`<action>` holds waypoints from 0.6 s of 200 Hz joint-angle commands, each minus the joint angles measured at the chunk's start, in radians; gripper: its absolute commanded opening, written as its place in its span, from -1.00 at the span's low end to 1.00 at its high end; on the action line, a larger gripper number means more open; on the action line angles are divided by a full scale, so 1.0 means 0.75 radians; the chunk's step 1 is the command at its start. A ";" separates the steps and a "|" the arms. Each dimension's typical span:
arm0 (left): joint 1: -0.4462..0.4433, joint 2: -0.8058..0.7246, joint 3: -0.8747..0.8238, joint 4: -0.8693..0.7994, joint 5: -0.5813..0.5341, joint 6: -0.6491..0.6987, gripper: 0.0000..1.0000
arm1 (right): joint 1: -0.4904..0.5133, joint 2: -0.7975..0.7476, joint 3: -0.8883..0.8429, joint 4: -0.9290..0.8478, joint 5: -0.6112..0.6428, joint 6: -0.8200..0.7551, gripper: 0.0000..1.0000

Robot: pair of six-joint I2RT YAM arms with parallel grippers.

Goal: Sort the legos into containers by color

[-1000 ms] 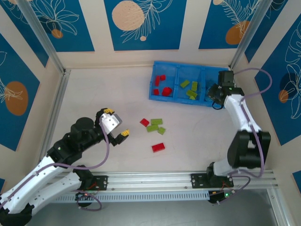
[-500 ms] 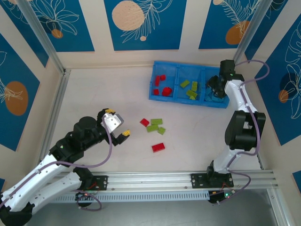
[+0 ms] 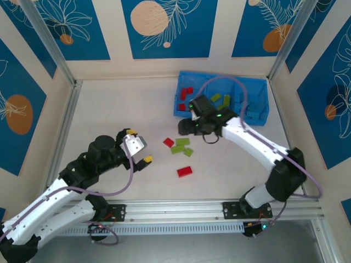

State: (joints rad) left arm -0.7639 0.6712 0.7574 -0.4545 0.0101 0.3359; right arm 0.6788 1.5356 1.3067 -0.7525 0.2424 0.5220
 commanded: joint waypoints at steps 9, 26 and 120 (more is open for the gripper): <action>0.002 -0.005 0.013 -0.038 0.078 0.058 1.00 | 0.060 0.253 0.098 -0.111 0.101 0.095 0.72; 0.002 -0.013 0.008 -0.044 0.064 0.067 1.00 | 0.103 0.310 0.103 -0.068 0.237 0.120 0.99; 0.002 -0.037 0.003 -0.043 0.071 0.094 1.00 | -0.015 0.552 0.065 0.137 -0.005 0.093 0.94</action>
State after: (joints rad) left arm -0.7635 0.6617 0.7574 -0.4805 0.0368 0.3779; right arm 0.6716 1.9133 1.3521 -0.6819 0.3008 0.5835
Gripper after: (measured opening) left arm 0.998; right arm 0.980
